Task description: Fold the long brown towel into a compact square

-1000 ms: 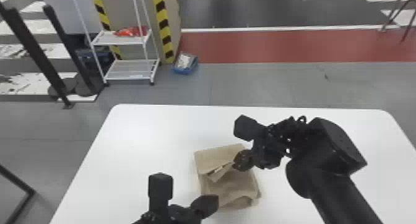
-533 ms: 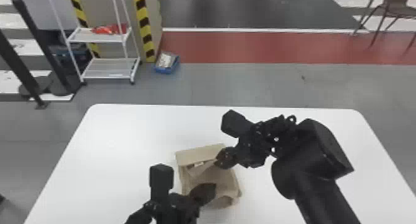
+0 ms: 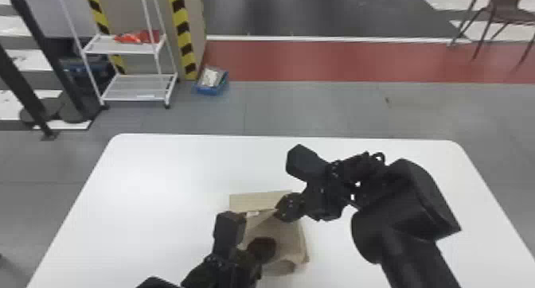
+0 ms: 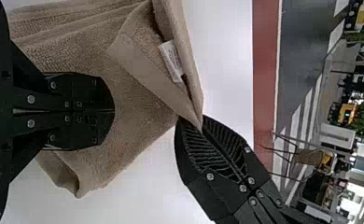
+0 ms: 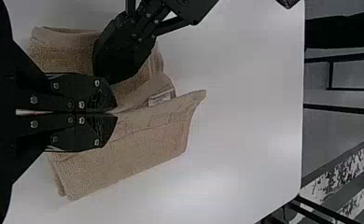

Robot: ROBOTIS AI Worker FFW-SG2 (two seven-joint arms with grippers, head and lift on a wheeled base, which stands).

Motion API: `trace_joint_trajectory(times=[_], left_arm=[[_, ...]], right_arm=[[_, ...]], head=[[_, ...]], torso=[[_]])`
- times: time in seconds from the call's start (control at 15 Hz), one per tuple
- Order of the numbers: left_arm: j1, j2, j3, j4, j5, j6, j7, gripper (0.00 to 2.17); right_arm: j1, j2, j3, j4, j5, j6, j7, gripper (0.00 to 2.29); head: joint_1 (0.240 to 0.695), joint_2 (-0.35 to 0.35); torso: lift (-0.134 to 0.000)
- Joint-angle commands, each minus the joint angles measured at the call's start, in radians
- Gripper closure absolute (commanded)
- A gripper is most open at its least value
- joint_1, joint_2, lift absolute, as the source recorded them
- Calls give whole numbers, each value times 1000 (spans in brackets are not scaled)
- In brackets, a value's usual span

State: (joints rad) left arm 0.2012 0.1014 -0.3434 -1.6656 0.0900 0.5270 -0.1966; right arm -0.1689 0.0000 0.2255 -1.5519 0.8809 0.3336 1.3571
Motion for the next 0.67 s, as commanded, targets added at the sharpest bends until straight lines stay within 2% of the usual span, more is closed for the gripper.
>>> trace_joint_trajectory(times=[0.0, 0.27, 0.6], left_arm=[[0, 0, -22, 1, -39, 6, 17, 1656], [-2, -12, -57, 18, -101, 3, 46, 1656], [-42, -39, -86, 96, -141, -12, 83, 1656]], right_arm=[[2, 1, -8, -1, -7, -9, -3, 1517], [20, 1, -8, -34, -23, -6, 10, 1517], [42, 1, -2, -97, -25, 25, 10, 1517]], head=[[695, -9], [695, -14], [695, -15]], torso=[[0], [0], [0]])
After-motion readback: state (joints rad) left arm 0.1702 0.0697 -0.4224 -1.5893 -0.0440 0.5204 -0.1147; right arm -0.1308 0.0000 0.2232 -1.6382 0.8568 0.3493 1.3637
